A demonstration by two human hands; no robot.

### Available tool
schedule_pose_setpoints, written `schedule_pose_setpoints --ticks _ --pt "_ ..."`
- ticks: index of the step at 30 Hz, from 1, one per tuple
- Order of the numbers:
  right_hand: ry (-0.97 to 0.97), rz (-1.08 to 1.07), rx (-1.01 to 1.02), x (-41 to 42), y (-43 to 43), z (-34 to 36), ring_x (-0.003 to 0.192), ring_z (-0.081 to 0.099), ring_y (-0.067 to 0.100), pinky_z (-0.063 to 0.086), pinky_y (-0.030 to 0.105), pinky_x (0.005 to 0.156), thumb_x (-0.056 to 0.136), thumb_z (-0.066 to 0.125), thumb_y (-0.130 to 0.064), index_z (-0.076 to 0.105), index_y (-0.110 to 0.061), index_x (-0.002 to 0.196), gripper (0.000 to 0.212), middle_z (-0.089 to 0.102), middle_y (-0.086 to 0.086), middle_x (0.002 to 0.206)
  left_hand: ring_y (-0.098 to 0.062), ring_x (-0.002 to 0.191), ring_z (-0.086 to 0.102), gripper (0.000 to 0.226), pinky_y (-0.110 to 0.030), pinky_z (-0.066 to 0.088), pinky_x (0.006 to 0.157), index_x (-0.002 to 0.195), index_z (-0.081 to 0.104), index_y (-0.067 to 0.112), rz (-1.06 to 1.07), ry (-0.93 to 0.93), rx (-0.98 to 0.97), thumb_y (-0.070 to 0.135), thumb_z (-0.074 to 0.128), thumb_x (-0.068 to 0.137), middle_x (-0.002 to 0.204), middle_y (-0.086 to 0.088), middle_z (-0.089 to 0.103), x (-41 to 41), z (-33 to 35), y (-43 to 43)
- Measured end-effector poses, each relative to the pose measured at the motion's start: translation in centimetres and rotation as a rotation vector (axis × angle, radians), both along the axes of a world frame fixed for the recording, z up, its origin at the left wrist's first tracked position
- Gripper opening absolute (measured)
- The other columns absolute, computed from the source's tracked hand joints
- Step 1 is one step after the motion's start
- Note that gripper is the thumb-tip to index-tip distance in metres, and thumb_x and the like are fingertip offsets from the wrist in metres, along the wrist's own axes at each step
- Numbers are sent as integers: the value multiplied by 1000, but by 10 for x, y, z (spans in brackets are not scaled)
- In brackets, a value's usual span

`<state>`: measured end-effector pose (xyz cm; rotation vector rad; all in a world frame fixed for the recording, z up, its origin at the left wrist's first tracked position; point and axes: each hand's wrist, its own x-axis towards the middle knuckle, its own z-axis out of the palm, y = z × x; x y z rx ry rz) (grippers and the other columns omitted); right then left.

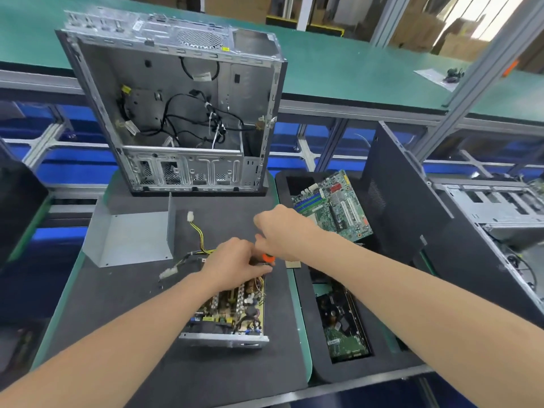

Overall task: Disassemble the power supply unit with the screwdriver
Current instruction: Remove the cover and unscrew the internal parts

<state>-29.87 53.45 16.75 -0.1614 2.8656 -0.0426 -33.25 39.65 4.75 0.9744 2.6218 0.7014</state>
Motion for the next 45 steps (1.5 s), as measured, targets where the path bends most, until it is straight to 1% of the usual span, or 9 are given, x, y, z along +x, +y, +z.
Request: schedule_pose_setpoints --ticks 7,14,17,20,28,32,35,39,45 --pt "-52 741 22 -15 34 8 66 45 19 41 35 59 92 63 -26 56 -16 91 12 60 0 75 -27 76 69 34 -35 48 65 97 78 48 32 146 82 76 61 86 68 4 71 3 -17 1" --pt "277 -87 -171 14 1 -17 86 61 36 43 37 66 88 57 -30 48 -17 89 15 58 9 90 -28 45 58 31 -24 19 42 92 43 67 18 290 208 64 72 82 36 10 31 9 -9 1" --pt "321 -350 -70 17 -19 -29 88 66 39 38 35 63 91 59 -24 42 -16 78 23 53 8 77 -9 32 30 17 -20 13 44 61 52 68 55 198 252 64 49 76 31 4 34 10 -7 -1" --pt "284 -278 -90 11 -14 -30 83 63 39 37 35 61 87 57 -13 33 -15 70 30 31 2 65 -5 36 33 13 -22 19 43 69 54 72 18 192 218 71 47 80 59 40 54 8 -7 -1" --pt "15 594 -157 -12 36 -2 67 51 24 48 41 65 85 66 -19 61 -13 83 8 62 1 74 -26 63 64 22 -32 29 53 93 70 46 6 165 161 68 67 89 53 3 59 3 -14 -1" --pt "125 399 -220 0 23 -5 75 54 26 49 42 69 89 62 -24 58 -13 90 12 57 3 84 -33 55 62 26 -30 27 50 76 69 38 20 219 178 61 75 86 44 9 47 7 -14 -2" --pt "355 -124 -146 14 5 -17 74 53 33 39 36 61 88 58 -35 47 -16 88 22 47 5 76 -23 40 53 42 -19 21 46 106 45 47 40 295 279 52 81 84 35 18 38 14 -7 -3" --pt "331 -407 -118 11 -17 -29 81 58 37 36 36 64 91 58 -27 51 -14 83 17 54 10 82 -6 26 11 48 -9 3 42 106 27 56 53 277 315 53 65 78 68 62 37 16 10 0" --pt "44 191 -244 -4 24 -15 66 52 11 45 35 57 81 61 -21 47 -25 71 18 46 -10 61 -20 50 57 17 -25 26 47 84 74 46 21 184 171 63 73 87 43 20 46 5 -13 -2"
